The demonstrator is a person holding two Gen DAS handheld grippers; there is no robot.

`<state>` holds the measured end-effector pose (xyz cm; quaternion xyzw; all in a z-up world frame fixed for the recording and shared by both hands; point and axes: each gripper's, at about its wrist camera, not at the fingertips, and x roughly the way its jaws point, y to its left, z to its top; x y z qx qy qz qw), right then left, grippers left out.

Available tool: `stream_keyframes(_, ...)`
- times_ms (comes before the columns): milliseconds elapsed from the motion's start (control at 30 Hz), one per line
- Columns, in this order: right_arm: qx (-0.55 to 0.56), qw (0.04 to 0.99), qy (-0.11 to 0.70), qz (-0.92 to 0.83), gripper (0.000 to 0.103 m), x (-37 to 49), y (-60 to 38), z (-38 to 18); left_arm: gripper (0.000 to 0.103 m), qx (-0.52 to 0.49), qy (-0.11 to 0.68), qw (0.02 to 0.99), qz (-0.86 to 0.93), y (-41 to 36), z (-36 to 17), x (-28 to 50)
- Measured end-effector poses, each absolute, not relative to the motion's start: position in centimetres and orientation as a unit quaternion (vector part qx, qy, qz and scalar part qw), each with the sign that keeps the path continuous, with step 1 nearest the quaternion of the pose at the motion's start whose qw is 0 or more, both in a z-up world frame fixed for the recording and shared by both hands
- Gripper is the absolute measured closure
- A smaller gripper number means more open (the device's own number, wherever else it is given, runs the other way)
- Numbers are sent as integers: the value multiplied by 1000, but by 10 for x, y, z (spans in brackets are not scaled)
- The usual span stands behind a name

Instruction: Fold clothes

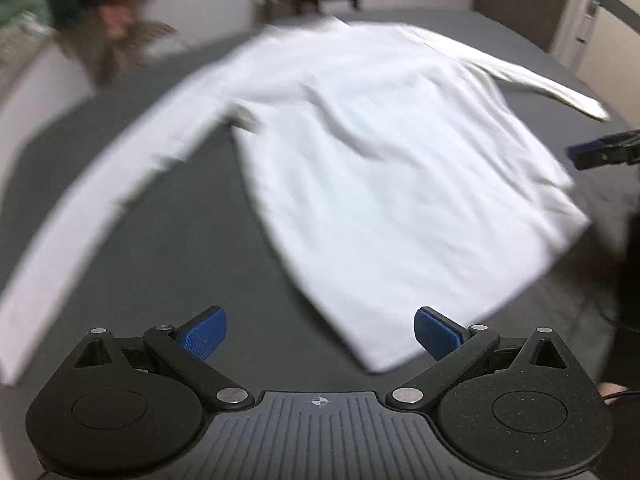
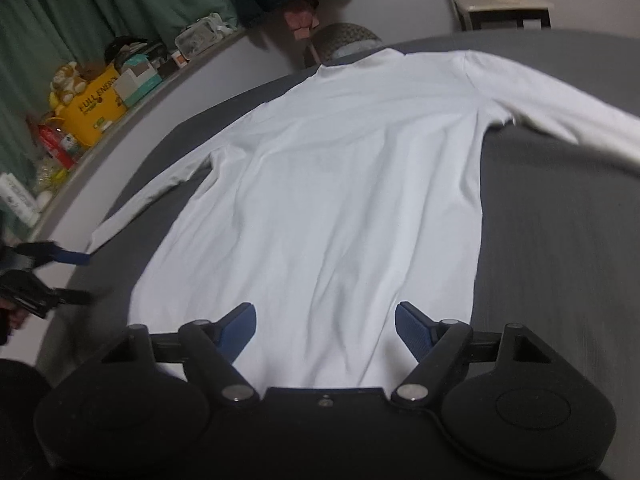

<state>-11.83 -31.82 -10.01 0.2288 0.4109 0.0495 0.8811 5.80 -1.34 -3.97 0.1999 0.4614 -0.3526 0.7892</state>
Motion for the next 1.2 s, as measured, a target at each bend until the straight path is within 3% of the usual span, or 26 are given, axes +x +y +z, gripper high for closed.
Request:
stream_keyframes(167,224,869,439,44,28,-138,-321,-96,6,209,491,759,-372,-20,-65,61)
stream_keyframes(267,106,875,467,70,28,-144,-297,-87,6,237,468,750,-404,-20,-68,42)
stream_keyframes(367,-12,869,486,94,28,-150,-273,-78,6,223,491,734,-412,-20,-71,39)
stream_keyframes(500,-177,847,492,92,29,-149,-219,-101,6,226,500,744,-383,-25,-80,39)
stream_keyframes(733,-328,828,453,35,35,-143,-176,-135,6,248,487,742,-387,-33,-79,23)
stream_keyframes(900,-338,852,383,111,32,-153,-158,-114,6,304,494,708,-404,-42,-87,14)
stream_keyframes(1067,-299,883,283,226,30,-150,-114,-100,6,179,506,732,-420,-5,-70,25)
stream_keyframes(1200,-275,891,256,254,34,-118,-73,-115,6,76,501,768,-392,41,-57,29)
